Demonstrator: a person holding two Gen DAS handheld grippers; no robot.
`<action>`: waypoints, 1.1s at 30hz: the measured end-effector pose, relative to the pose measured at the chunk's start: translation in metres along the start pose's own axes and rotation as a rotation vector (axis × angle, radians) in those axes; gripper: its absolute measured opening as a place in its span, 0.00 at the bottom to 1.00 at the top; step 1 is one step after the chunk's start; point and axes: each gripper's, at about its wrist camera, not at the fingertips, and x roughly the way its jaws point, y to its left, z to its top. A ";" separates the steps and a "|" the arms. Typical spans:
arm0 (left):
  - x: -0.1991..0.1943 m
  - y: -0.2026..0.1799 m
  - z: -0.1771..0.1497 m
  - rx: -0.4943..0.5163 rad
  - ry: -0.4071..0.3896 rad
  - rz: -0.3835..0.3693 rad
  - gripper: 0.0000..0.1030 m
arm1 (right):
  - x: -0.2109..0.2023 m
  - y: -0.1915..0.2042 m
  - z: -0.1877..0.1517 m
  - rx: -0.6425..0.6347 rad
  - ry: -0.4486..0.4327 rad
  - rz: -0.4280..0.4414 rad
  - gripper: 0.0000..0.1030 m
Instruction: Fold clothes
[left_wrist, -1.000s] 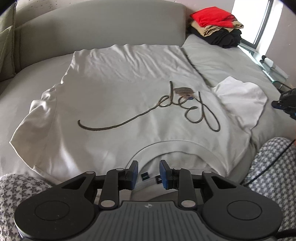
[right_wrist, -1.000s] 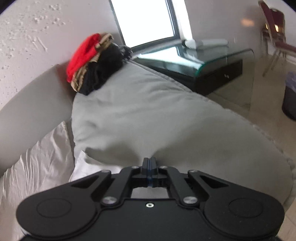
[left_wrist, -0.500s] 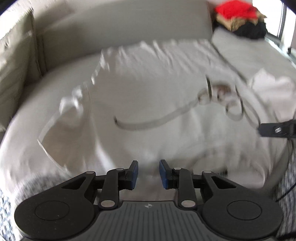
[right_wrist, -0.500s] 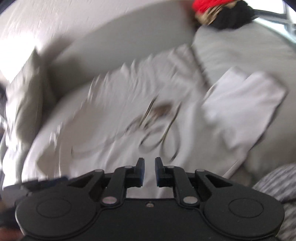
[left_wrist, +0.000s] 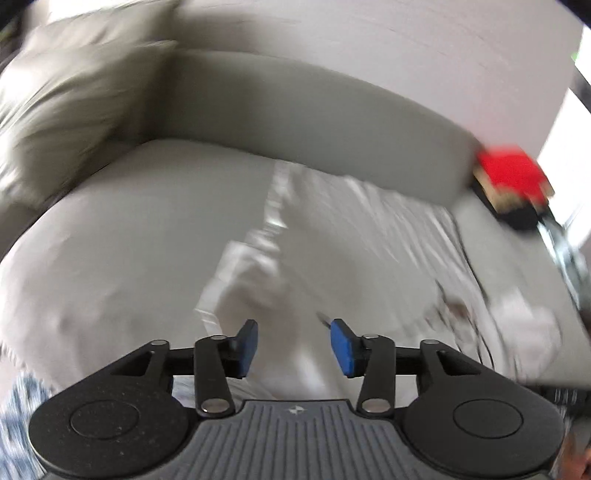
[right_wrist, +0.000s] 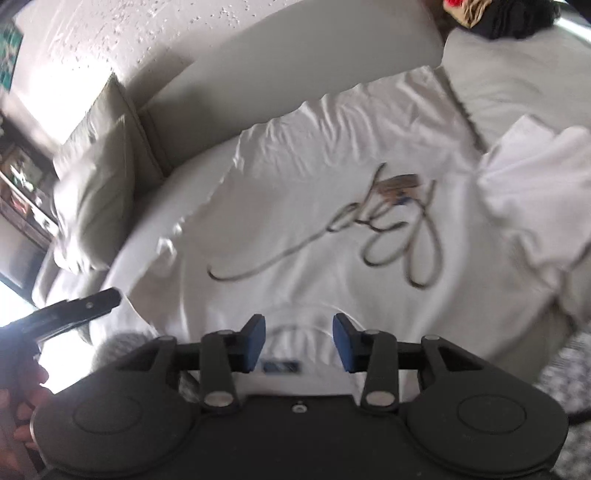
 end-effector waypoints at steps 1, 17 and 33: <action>0.001 0.016 0.007 -0.055 -0.011 0.001 0.42 | 0.007 0.000 0.003 0.021 0.003 0.007 0.39; 0.104 0.085 0.052 -0.160 0.232 -0.108 0.32 | 0.044 -0.012 0.008 0.131 0.042 -0.030 0.39; 0.072 -0.025 0.044 0.090 0.185 -0.319 0.26 | 0.042 -0.023 0.007 0.186 0.052 0.009 0.39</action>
